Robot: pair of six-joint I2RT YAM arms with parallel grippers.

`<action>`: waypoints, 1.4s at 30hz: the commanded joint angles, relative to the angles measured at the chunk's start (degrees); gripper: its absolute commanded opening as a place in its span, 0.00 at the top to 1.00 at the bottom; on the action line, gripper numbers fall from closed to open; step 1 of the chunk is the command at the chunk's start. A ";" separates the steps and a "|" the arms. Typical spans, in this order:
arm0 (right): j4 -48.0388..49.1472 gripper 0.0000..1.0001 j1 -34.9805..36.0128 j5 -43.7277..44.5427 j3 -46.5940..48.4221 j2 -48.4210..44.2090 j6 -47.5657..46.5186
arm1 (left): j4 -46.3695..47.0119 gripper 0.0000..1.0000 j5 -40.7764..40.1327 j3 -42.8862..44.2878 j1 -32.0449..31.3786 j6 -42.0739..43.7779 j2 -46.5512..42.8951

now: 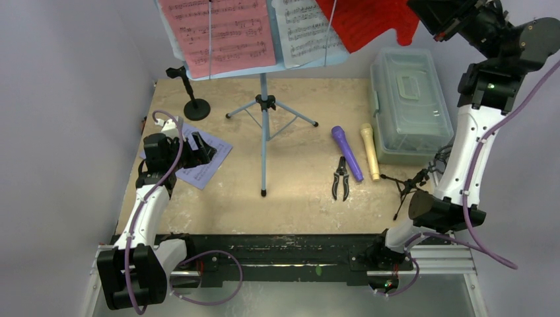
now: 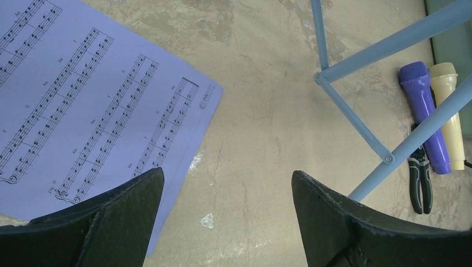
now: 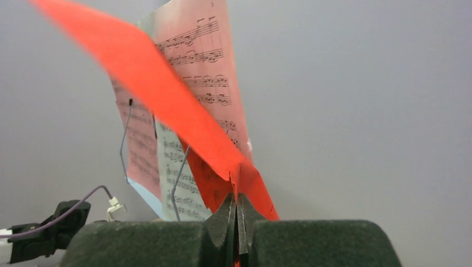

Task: Pack up the instrument practice props
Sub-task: Pick up the sheet music from the music stand.

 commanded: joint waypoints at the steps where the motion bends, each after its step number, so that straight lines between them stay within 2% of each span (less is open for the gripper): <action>1: 5.64 1.00 -2.14 -2.14 1.57 -1.09 4.87 | 1.72 0.16 0.19 1.52 -0.15 1.00 -0.94; 8: 3.93 1.00 -6.47 -2.24 6.65 -1.43 3.65 | 1.71 0.16 0.35 1.59 -0.18 1.08 -1.21; 15: 17.34 1.00 -12.47 -5.04 6.17 -1.96 15.65 | 1.96 0.16 0.54 1.52 -0.18 0.99 -1.13; 21: 24.26 1.00 -13.13 -10.37 3.21 -4.50 18.34 | 2.46 0.16 1.78 1.39 -0.19 0.88 -1.18; 28: 27.48 1.00 -13.85 -17.14 3.67 -8.02 18.16 | 4.99 0.16 6.34 0.96 -0.36 0.25 -1.47; 39: 27.01 1.00 -19.78 -20.69 10.50 -9.02 17.75 | 6.89 0.16 10.61 0.65 -1.84 0.30 -2.92; 41: 29.56 1.00 -19.80 -21.75 9.66 -9.67 20.19 | 9.12 0.16 12.21 0.52 -2.48 0.29 -3.33; 42: 33.99 1.00 -19.80 -22.51 8.41 -10.10 23.37 | 9.92 0.16 13.39 0.39 -2.81 0.21 -3.71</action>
